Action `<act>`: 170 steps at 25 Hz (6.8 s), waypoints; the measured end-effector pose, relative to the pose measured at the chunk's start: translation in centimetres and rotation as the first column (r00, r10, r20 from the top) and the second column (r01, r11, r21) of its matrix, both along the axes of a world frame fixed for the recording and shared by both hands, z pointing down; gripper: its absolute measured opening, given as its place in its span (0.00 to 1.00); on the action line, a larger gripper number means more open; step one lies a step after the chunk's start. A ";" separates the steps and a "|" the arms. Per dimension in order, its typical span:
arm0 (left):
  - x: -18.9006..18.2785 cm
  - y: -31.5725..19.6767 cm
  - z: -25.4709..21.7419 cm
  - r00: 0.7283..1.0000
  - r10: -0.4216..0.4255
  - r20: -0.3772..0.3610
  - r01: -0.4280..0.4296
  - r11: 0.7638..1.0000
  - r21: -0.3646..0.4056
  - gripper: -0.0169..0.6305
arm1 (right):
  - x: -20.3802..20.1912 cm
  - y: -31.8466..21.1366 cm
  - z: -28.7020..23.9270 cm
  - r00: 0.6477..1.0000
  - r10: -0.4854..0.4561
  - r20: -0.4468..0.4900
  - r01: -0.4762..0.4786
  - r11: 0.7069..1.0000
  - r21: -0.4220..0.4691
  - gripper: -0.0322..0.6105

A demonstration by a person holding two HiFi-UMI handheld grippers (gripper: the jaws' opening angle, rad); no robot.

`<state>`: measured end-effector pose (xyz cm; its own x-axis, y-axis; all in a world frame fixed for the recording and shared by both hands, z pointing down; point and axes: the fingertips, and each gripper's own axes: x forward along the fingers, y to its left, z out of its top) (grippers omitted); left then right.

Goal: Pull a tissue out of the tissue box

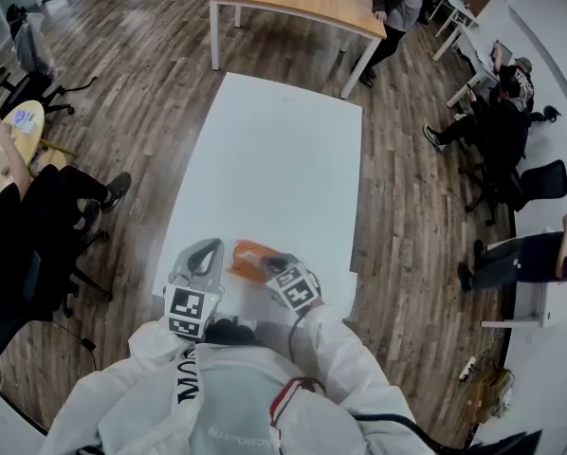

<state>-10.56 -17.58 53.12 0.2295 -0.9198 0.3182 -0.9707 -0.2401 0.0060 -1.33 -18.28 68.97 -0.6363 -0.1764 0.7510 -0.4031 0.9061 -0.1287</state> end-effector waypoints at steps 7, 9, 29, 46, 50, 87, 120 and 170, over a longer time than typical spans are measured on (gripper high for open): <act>0.2 -0.1 -0.4 1.000 0.011 0.002 -0.011 1.000 0.008 0.03 | 0.1 -0.1 -0.7 1.000 0.011 0.011 -0.011 1.000 0.009 0.06; 0.3 0.0 -0.4 1.000 0.015 0.000 -0.015 1.000 0.009 0.03 | 0.1 0.0 -0.9 1.000 0.015 0.013 -0.016 1.000 0.011 0.06; 0.6 -0.2 -0.4 0.999 0.033 -0.008 -0.033 0.999 0.015 0.03 | 0.2 -0.1 -2.5 0.999 0.033 0.038 -0.035 0.999 0.036 0.06; 0.4 0.0 -0.1 0.999 0.036 -0.009 -0.036 0.999 0.011 0.03 | -0.1 0.0 -4.4 0.996 0.037 0.075 -0.042 0.997 0.058 0.06; 0.4 0.0 0.0 0.999 0.039 -0.012 -0.039 0.999 0.012 0.03 | -0.2 0.0 -4.7 0.996 0.044 0.083 -0.049 0.997 0.060 0.06; 0.1 -0.7 0.6 0.998 0.057 -0.026 -0.057 0.998 -0.005 0.03 | -0.7 0.0 -8.1 0.990 0.052 0.131 -0.065 0.993 0.098 0.06; 6.2 -0.7 20.9 0.973 0.181 -0.142 -0.225 0.872 -0.434 0.03 | -0.8 -0.9 -8.0 0.990 0.077 0.119 -0.085 0.994 0.068 0.06; 7.4 -3.0 23.3 0.969 0.091 -0.228 -0.199 0.834 -0.515 0.03 | -0.1 -1.7 -9.4 0.978 0.102 0.183 -0.112 0.993 0.045 0.06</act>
